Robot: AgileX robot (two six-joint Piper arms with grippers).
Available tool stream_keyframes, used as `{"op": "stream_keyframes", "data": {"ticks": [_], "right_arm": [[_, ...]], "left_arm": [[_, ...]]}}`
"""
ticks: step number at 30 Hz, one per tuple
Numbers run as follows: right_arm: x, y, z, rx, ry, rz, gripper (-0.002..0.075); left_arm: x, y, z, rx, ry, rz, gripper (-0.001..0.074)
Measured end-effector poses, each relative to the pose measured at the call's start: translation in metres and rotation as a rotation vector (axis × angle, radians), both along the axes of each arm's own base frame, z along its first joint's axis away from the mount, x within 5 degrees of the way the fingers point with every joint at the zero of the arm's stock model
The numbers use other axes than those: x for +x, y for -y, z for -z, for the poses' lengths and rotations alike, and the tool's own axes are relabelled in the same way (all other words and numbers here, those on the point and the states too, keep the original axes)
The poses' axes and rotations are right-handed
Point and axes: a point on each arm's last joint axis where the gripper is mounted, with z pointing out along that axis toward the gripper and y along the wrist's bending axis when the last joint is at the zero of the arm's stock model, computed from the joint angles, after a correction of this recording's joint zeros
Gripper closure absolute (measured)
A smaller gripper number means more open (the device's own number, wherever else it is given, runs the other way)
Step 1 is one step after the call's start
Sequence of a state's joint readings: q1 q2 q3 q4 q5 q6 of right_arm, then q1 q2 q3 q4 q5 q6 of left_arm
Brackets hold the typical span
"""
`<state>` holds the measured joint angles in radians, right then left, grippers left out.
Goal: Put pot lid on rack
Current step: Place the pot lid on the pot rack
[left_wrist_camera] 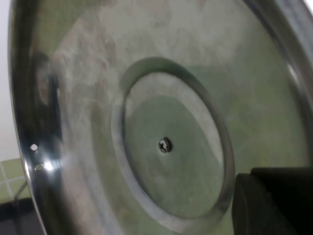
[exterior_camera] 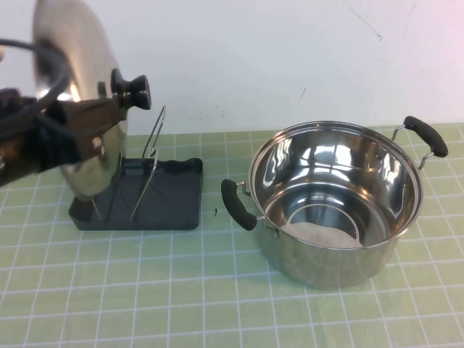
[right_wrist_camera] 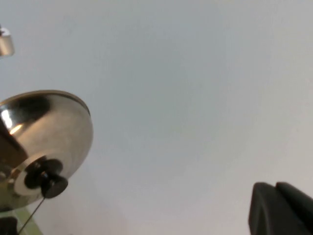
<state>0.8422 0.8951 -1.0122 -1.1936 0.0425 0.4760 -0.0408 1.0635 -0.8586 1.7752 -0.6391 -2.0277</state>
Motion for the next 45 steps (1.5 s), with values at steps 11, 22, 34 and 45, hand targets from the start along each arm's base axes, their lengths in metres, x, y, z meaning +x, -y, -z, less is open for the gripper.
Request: {"op": "stream_keyframes", "data": {"ticks": [11, 22, 34, 45], "right_arm": [[-0.02, 0.029, 0.052, -0.007, -0.11, 0.043, 0.0727], [-0.021, 0.031, 0.053, 0.028, -0.14, 0.04, 0.0727], [-0.023, 0.029, 0.052, 0.067, -0.155, -0.002, 0.0727], [-0.025, 0.028, 0.051, 0.049, -0.125, -0.015, 0.0727]], "left_arm": [[0.085, 0.006, 0.042, 0.16, -0.073, 0.092, 0.0638], [0.111, 0.005, 0.086, 0.213, -0.169, 0.11, 0.0638], [0.119, 0.001, 0.094, 0.305, -0.125, 0.082, 0.0288], [0.105, -0.013, 0.05, 0.423, 0.061, -0.074, 0.019]]}}
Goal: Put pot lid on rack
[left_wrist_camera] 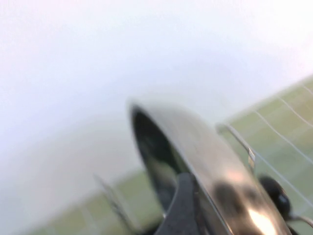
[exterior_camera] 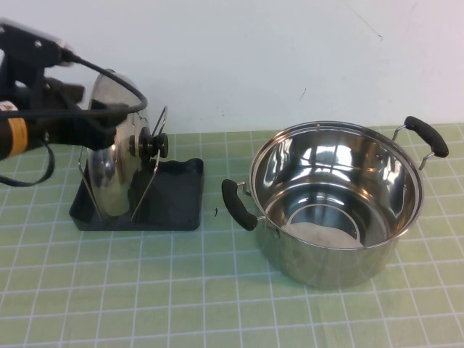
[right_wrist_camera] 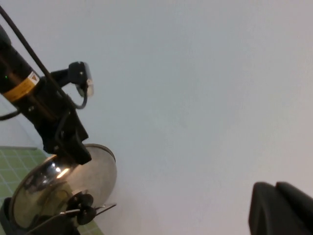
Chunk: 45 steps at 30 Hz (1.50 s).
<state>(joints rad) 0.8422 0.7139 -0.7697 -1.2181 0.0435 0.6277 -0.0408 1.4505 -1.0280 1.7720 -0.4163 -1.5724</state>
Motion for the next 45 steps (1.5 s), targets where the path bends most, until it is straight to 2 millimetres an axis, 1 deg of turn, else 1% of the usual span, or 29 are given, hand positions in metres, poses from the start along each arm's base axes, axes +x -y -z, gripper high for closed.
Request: {"op": "stream_keyframes", "data": {"ticks": [3, 5, 7, 9, 10, 11, 12, 13, 16, 19, 21, 23, 26, 28, 31, 32, 33, 35, 37, 38, 39, 42, 45], "right_arm": [[0.0, 0.0, -0.001, -0.033, 0.04, 0.002, 0.0727], [0.0, 0.0, -0.002, -0.065, 0.078, 0.011, 0.0727], [0.001, 0.004, -0.008, -0.085, 0.113, 0.053, 0.0727], [0.005, 0.011, -0.015, -0.097, 0.124, 0.142, 0.0727], [0.007, 0.017, -0.019, -0.104, 0.125, 0.205, 0.0727], [0.009, 0.022, -0.023, -0.111, 0.126, 0.263, 0.0727], [0.011, 0.029, -0.027, -0.128, 0.124, 0.34, 0.0727], [0.013, 0.037, -0.03, -0.152, 0.119, 0.422, 0.0727], [0.015, 0.059, -0.035, -0.254, 0.09, 0.635, 0.0727], [0.014, 0.076, -0.033, -0.363, -0.01, 0.787, 0.0727], [0.012, 0.083, -0.028, -0.426, -0.091, 0.832, 0.0727], [0.009, 0.087, -0.021, -0.482, -0.185, 0.844, 0.0727], [0.005, 0.086, -0.008, -0.519, -0.333, 0.793, 0.0727], [0.0, 0.082, -0.001, -0.506, -0.41, 0.703, 0.0727], [-0.01, 0.074, 0.007, -0.434, -0.447, 0.528, 0.0727], [-0.014, 0.073, 0.01, -0.407, -0.444, 0.485, 0.0727], [-0.018, 0.073, 0.012, -0.375, -0.437, 0.438, 0.0727], [-0.024, 0.072, 0.018, -0.321, -0.423, 0.373, 0.0727], [-0.03, 0.071, 0.028, -0.278, -0.419, 0.312, 0.0727], [-0.033, 0.071, 0.035, -0.262, -0.419, 0.281, 0.0727], [-0.036, 0.069, 0.041, -0.238, -0.424, 0.247, 0.0727], [-0.042, 0.066, 0.07, -0.202, -0.445, 0.172, 0.0727], [-0.046, 0.065, 0.1, -0.203, -0.464, 0.14, 0.0727]], "left_arm": [[-0.013, -0.006, -0.024, 0.061, 0.11, -0.038, 0.0192], [-0.023, -0.011, -0.042, 0.096, 0.183, -0.087, 0.0218], [-0.036, -0.018, -0.061, 0.126, 0.265, -0.156, 0.0299], [-0.049, -0.024, -0.079, 0.154, 0.339, -0.218, 0.0419], [-0.059, -0.029, -0.09, 0.178, 0.388, -0.268, 0.0517], [-0.065, -0.033, -0.097, 0.202, 0.421, -0.302, 0.058], [-0.071, -0.037, -0.103, 0.214, 0.45, -0.342, 0.0614], [-0.081, -0.043, -0.112, 0.233, 0.488, -0.406, 0.0668], [-0.101, -0.059, -0.127, 0.241, 0.543, -0.584, 0.0715], [-0.119, -0.072, -0.133, 0.212, 0.527, -0.737, 0.0729], [-0.126, -0.078, -0.13, 0.173, 0.461, -0.812, 0.0731], [-0.133, -0.082, -0.122, 0.128, 0.347, -0.863, 0.0733], [-0.138, -0.081, -0.104, 0.056, 0.137, -0.887, 0.0734], [-0.142, -0.071, -0.09, 0.011, -0.013, -0.799, 0.0734], [-0.152, -0.055, -0.073, -0.059, -0.11, -0.634, 0.0734], [-0.155, -0.052, -0.071, -0.078, -0.116, -0.604, 0.0734], [-0.163, -0.046, -0.063, -0.125, -0.128, -0.549, 0.0734], [-0.173, -0.04, -0.054, -0.166, -0.102, -0.487, 0.0735], [-0.187, -0.036, -0.043, -0.207, -0.067, -0.44, 0.0736], [-0.195, -0.036, -0.042, -0.216, -0.037, -0.425, 0.0736], [-0.2, -0.034, -0.032, -0.244, -0.024, -0.409, 0.0736], [-0.217, -0.03, -0.009, -0.272, 0.003, -0.361, 0.0736], [-0.234, -0.026, 0.015, -0.286, 0.015, -0.301, 0.0736]]}}
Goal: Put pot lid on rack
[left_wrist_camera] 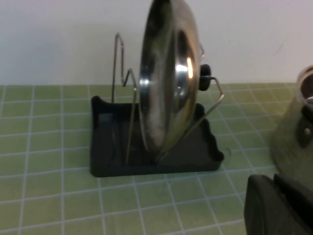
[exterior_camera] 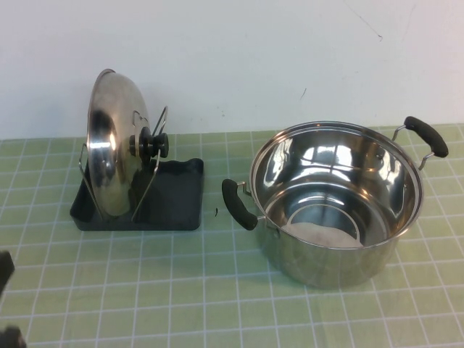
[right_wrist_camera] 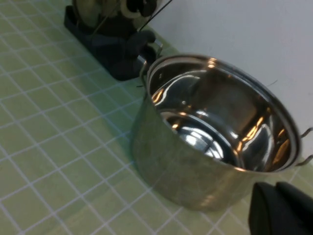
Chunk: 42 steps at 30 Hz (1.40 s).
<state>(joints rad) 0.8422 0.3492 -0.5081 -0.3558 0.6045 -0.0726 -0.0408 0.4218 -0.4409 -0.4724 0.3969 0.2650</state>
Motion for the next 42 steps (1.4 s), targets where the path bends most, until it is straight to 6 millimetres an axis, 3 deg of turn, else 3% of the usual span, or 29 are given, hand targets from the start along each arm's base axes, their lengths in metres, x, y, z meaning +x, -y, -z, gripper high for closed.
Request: {"op": "stream_keyframes", "data": {"ticks": [4, 7, 15, 30, 37, 42], "right_arm": [[-0.003, -0.002, 0.032, 0.025, -0.042, -0.022, 0.0727], [-0.003, -0.005, 0.04, 0.052, -0.067, -0.034, 0.0727], [-0.004, -0.005, 0.043, 0.062, -0.072, -0.037, 0.0727], [-0.004, -0.006, 0.043, 0.066, -0.07, -0.038, 0.0727], [-0.004, -0.006, 0.043, 0.066, -0.07, -0.038, 0.0727], [-0.004, -0.006, 0.043, 0.067, -0.071, -0.037, 0.0727]], "left_arm": [[-0.018, 0.006, 0.017, -0.006, 0.079, 0.072, 0.0736], [-0.026, 0.008, 0.021, 0.001, 0.132, 0.105, 0.0737], [-0.031, 0.009, 0.021, 0.023, 0.159, 0.131, 0.0737], [-0.037, 0.019, 0.033, 0.031, 0.035, 0.254, 0.0736], [-0.04, 0.006, 0.06, 0.105, 0.125, 0.116, 0.0737], [-0.042, -0.006, 0.089, 0.114, 0.087, -0.029, 0.0737]]}}
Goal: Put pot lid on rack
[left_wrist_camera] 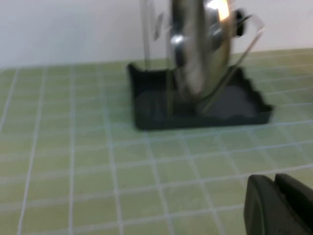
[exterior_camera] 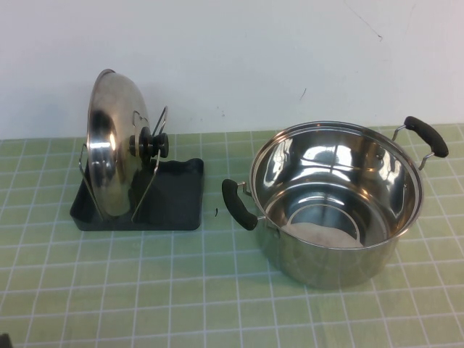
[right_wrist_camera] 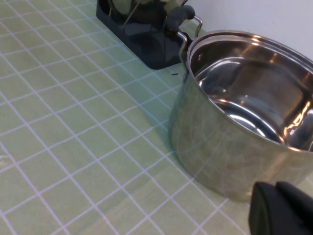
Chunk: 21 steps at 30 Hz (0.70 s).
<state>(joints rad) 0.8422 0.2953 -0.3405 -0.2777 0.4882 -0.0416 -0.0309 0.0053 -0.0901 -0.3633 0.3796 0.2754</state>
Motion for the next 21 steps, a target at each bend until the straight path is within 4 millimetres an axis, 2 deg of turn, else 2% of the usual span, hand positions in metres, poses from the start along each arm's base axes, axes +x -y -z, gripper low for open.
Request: {"op": "stream_keyframes", "data": {"ticks": [5, 21], "right_arm": [[0.0, 0.0, 0.0, 0.0, 0.0, 0.0, 0.0727], [0.0, 0.0, 0.0, 0.0, 0.0, 0.0, 0.0727]], "left_arm": [[0.004, -0.008, 0.03, -0.062, -0.061, -0.106, 0.0737], [0.004, -0.009, 0.031, -0.018, -0.049, -0.104, 0.0737]]}}
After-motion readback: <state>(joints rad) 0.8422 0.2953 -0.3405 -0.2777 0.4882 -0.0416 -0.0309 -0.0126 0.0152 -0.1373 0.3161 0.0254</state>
